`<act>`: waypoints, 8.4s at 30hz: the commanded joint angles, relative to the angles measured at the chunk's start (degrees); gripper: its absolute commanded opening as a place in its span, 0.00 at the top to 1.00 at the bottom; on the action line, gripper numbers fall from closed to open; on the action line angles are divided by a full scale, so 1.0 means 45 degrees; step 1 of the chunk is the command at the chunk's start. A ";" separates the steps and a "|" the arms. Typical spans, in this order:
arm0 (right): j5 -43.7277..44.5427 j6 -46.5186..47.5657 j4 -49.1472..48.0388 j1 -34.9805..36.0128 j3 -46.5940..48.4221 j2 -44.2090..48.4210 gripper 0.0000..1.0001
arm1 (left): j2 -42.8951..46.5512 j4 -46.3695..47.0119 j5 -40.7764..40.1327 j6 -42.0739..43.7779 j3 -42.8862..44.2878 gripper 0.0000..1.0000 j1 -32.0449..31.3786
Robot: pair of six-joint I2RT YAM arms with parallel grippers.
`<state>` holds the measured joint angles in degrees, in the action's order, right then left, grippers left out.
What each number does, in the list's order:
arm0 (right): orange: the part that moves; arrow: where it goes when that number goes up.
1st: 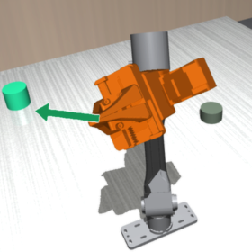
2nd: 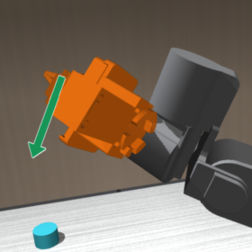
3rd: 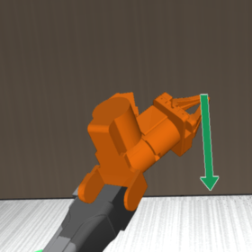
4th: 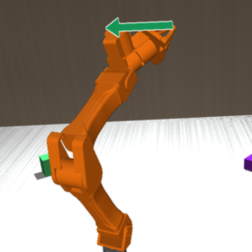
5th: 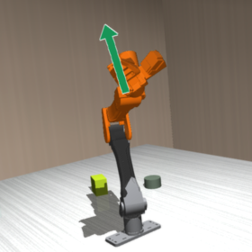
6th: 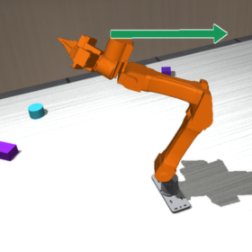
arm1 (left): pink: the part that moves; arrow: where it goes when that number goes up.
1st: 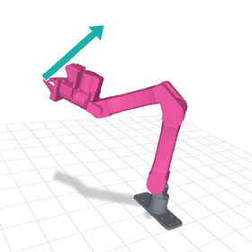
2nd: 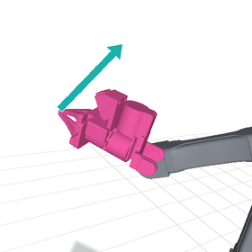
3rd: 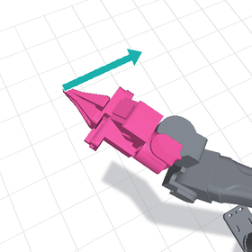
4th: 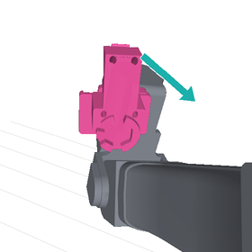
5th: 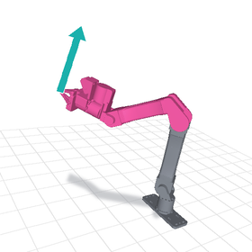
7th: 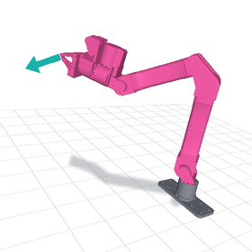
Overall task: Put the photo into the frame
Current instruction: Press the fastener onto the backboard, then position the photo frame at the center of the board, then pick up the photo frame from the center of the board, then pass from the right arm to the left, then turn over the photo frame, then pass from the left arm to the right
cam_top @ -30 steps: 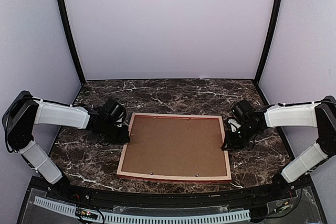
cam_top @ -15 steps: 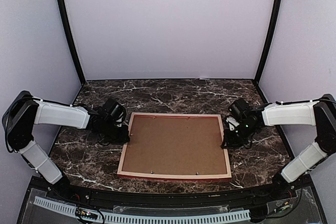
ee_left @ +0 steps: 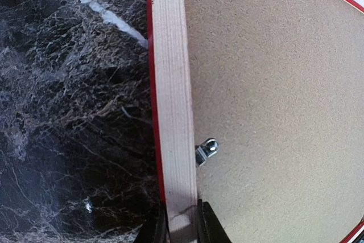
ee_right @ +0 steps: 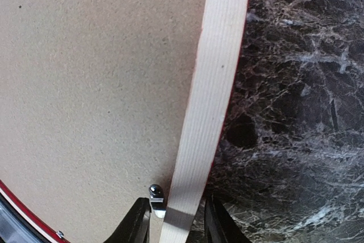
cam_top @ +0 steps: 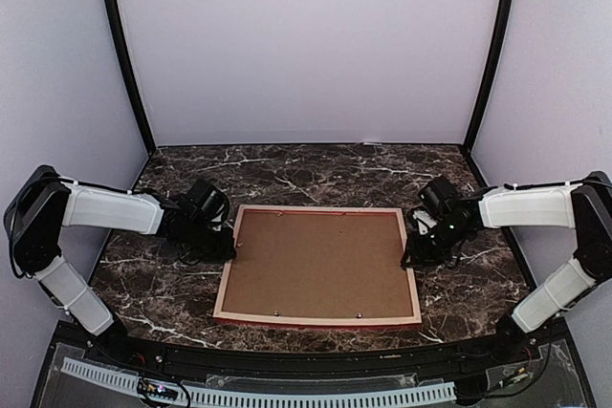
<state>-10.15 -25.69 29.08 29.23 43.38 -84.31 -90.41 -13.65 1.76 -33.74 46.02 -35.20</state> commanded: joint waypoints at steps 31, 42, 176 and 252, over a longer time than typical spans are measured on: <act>0.0976 0.0808 -0.0111 0.0672 0.0088 -0.0683 0.74 | -0.0045 -0.0462 0.0073 0.0270 -0.0071 0.87 0.0010; 0.0704 0.0885 -0.0479 0.0251 0.0135 -0.0790 0.83 | 0.0006 -0.0516 0.0018 0.0333 -0.0083 0.87 0.0010; -0.1535 0.0921 0.2445 -0.2443 1.1049 -0.0978 0.45 | -0.0736 -0.3756 -0.9287 1.3959 1.1521 1.00 -0.8156; -0.1656 1.2364 0.9446 0.3034 1.9105 -0.4826 0.33 | -0.3054 -1.1083 0.7151 1.2842 1.8231 0.99 -0.1299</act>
<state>-18.11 29.36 69.89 42.24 127.72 -105.45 -105.86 -66.74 29.80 23.40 125.47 -41.36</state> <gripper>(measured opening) 0.699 0.212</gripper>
